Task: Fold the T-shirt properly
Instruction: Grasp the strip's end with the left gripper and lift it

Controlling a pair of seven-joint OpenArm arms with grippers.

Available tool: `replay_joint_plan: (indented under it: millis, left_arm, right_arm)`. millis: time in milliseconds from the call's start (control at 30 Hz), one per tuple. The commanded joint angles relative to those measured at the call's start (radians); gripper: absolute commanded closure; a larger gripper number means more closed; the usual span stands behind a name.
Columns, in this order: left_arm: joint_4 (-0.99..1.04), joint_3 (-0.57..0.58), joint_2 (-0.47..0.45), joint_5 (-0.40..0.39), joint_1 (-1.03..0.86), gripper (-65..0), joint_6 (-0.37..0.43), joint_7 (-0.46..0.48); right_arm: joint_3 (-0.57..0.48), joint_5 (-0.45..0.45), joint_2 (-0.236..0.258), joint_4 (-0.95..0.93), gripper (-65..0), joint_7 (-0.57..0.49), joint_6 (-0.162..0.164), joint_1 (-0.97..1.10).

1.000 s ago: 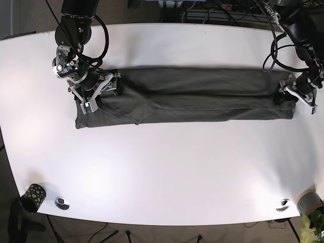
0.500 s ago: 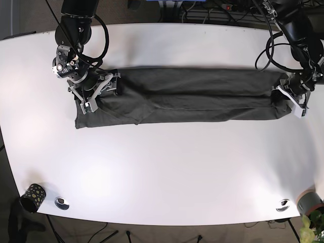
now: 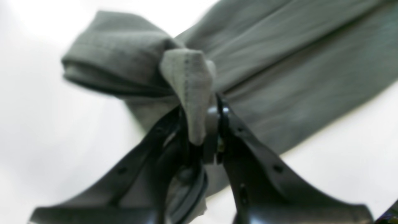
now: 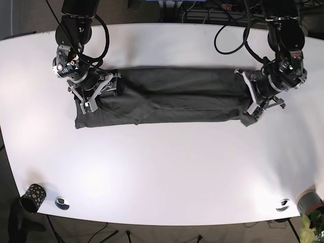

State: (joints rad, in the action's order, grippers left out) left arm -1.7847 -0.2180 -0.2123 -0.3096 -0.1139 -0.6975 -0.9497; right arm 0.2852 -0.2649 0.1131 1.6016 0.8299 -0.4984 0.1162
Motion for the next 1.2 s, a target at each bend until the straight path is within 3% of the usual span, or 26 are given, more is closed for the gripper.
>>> replay_joint_plan:
  millis: [0,200,333,700,833,967,1033,1167]
  left_arm:
    - [-0.020,0.035,0.035,0.034,0.016,-0.3,-0.001,0.013]
    - [-0.008,0.145,0.133,0.168,0.073,-0.3,-0.001,0.011]
    - [0.027,0.154,0.205,0.241,0.099,-0.3,-0.001,0.011]
    - [0.075,0.213,0.244,0.278,0.151,-1.9,-0.001,0.013]
    - [0.075,0.239,0.244,0.278,0.151,-17.6,-0.001,0.013]
    - [0.067,0.265,0.245,0.278,0.151,-40.0,-0.001,0.013]
    - [0.061,0.297,0.245,0.275,0.151,-43.6,-0.001,0.013]
    - [-0.004,0.408,0.239,0.272,0.150,-43.9,-0.001,0.010]
  right_arm:
    - [0.001,0.005,-0.002,0.006,-49.5,0.012,-0.001,-0.008]
    - [0.001,0.003,-0.006,0.006,-49.5,0.012,-0.001,-0.010]
    - [0.001,0.003,-0.006,0.009,-49.5,0.012,-0.001,-0.011]
    - [0.001,0.003,-0.006,0.006,-49.5,0.010,-0.001,-0.011]
    - [0.001,0.002,-0.006,0.009,-49.5,0.010,-0.001,-0.011]
    - [0.001,0.002,-0.006,0.009,-49.5,0.010,-0.001,-0.011]
    - [0.001,0.002,-0.006,0.009,-49.5,0.010,-0.001,-0.011]
    - [0.001,0.002,-0.006,0.009,-49.5,0.010,-0.001,-0.011]
